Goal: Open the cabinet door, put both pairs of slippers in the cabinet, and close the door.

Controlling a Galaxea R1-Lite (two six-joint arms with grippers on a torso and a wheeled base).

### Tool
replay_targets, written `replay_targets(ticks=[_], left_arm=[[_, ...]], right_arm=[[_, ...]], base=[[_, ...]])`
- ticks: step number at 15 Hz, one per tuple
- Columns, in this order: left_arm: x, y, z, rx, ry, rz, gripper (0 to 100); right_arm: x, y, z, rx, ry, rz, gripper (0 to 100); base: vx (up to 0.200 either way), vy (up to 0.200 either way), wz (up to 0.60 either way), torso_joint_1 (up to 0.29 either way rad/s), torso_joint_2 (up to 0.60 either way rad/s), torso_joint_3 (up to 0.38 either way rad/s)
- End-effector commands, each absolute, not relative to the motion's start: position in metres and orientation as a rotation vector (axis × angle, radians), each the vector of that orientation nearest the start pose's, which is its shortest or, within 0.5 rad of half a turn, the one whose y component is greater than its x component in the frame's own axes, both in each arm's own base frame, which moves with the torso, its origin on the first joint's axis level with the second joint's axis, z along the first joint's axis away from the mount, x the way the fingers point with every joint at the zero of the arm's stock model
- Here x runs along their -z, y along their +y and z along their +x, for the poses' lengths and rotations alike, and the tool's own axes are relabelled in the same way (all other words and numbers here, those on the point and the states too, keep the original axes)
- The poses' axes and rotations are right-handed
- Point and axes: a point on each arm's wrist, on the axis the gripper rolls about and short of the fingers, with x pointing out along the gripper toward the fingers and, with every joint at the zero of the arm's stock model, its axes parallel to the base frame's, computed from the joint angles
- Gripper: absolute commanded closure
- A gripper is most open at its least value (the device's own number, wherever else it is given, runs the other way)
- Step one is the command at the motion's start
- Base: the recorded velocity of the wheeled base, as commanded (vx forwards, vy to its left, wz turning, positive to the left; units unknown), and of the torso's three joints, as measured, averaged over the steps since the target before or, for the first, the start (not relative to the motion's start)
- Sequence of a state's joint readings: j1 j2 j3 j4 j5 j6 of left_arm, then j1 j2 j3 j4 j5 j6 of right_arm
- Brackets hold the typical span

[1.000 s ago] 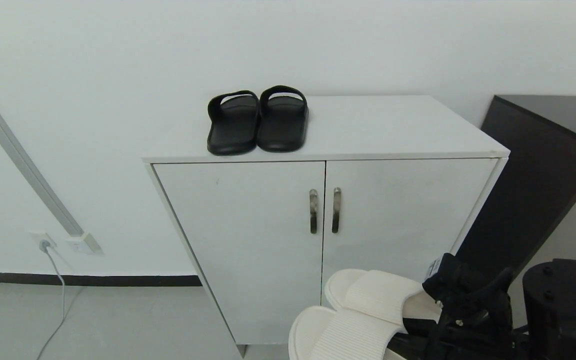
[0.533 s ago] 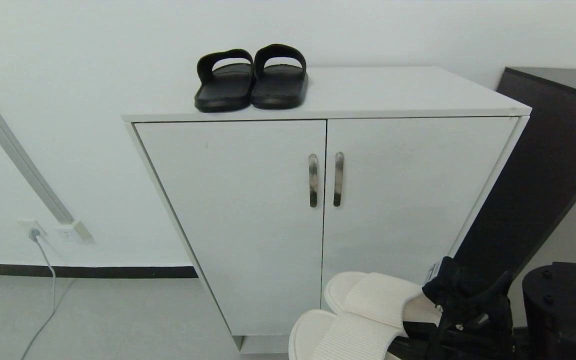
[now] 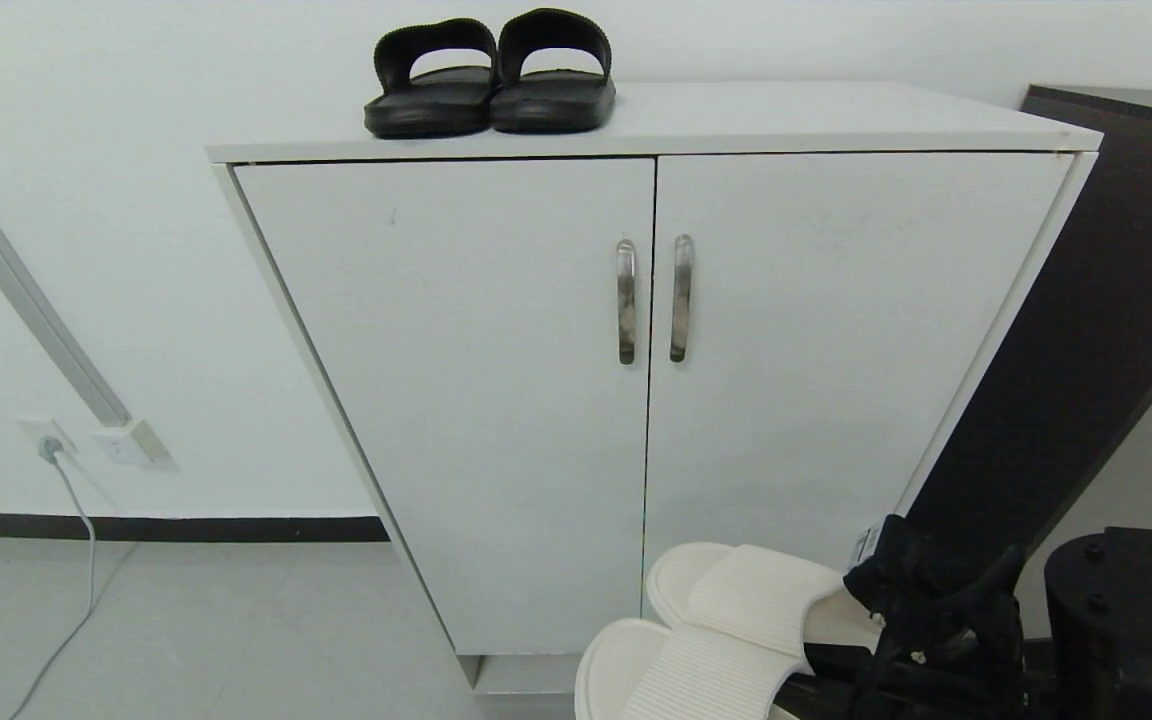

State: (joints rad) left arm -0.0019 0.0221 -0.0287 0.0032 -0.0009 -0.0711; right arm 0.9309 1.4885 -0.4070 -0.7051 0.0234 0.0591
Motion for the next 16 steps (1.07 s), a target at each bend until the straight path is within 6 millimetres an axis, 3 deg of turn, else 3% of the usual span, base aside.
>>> replay_targets(ticks=[1, 2, 6, 7, 13, 16], left_arm=[[-0.135, 0.000, -0.023, 0.018, -0.044, -0.104, 0], [-0.153, 0.000, -0.016, 0.020, -0.019, -0.127, 0], [-0.146, -0.003, 0.007, 0.148, 0.159, -0.110, 0], [-0.151, -0.006, 0.016, 0.272, 0.208, -0.125, 0], [-0.182, -0.012, 0.072, 0.476, 0.244, -0.147, 0], [-0.195, -0.030, 0.098, 0.645, 0.293, -0.133, 0]], right_arm=[[-0.142, 0.177, 0.131, -0.931, 0.383, -0.119, 100], [-0.142, 0.177, 0.131, -0.932, 0.382, -0.120, 100], [-0.142, 0.177, 0.129, -0.937, 0.382, -0.122, 100], [-0.141, 0.178, 0.130, -0.936, 0.386, -0.124, 100], [-0.139, 0.179, 0.131, -0.933, 0.393, -0.128, 100], [-0.139, 0.179, 0.131, -0.925, 0.393, -0.129, 100]], base=[[0.000, 0.000, 0.00, 0.000, 0.00, 0.000], [0.000, 0.000, 0.00, 0.000, 0.00, 0.000], [0.000, 0.000, 0.00, 0.000, 0.00, 0.000], [0.000, 0.000, 0.00, 0.000, 0.00, 0.000], [0.000, 0.000, 0.00, 0.000, 0.00, 0.000], [0.000, 0.000, 0.00, 0.000, 0.00, 0.000]])
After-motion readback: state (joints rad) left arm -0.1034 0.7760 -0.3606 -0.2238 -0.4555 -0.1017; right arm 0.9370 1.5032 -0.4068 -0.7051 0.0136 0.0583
